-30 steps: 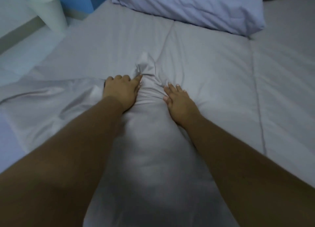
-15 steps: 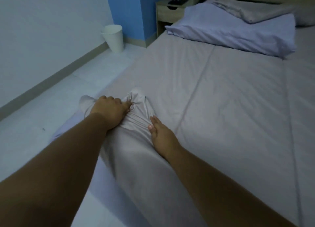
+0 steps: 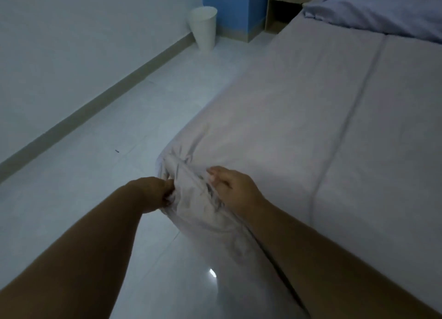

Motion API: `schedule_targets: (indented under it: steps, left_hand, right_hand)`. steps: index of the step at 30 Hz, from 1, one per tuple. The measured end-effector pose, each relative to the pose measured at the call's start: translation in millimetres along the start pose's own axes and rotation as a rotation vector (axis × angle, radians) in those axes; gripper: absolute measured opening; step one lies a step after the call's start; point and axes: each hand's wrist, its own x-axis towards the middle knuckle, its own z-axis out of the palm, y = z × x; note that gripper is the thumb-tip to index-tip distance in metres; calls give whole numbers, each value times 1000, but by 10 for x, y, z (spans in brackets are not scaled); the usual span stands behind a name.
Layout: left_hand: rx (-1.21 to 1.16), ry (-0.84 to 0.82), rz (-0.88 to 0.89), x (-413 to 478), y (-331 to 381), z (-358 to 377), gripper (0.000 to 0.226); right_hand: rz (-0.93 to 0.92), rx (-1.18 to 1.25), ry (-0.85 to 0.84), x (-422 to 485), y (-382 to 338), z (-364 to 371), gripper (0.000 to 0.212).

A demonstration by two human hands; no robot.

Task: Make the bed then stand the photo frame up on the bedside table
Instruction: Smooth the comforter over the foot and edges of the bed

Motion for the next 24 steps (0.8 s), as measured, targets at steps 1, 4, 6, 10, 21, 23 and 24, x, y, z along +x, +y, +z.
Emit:
schedule_targets:
  steps: [1, 4, 6, 10, 21, 23, 24]
  left_hand:
    - [-57, -11, -11, 46, -65, 98, 41]
    - [-223, -17, -77, 198, -233, 212, 32]
    - [-307, 71, -106, 323, -330, 210, 27]
    - [-731, 415, -281, 605, -364, 88, 31]
    - [-683, 607, -255, 1247, -254, -226, 54]
    - [-683, 570, -333, 1290, -447, -184, 55]
    - [-673, 541, -341, 1333, -516, -192, 55]
  right_hand:
    - [-13, -84, 53, 109, 48, 53, 35]
    - [9, -364, 100, 400, 187, 165, 42]
    - [28, -499, 82, 533, 263, 214, 45]
    - [38, -649, 78, 678, 305, 253, 49]
    - [222, -664, 177, 1240, 376, -22, 52]
    - [268, -652, 193, 1307, 386, -98, 52]
    - [289, -645, 199, 1335, 404, -144, 52]
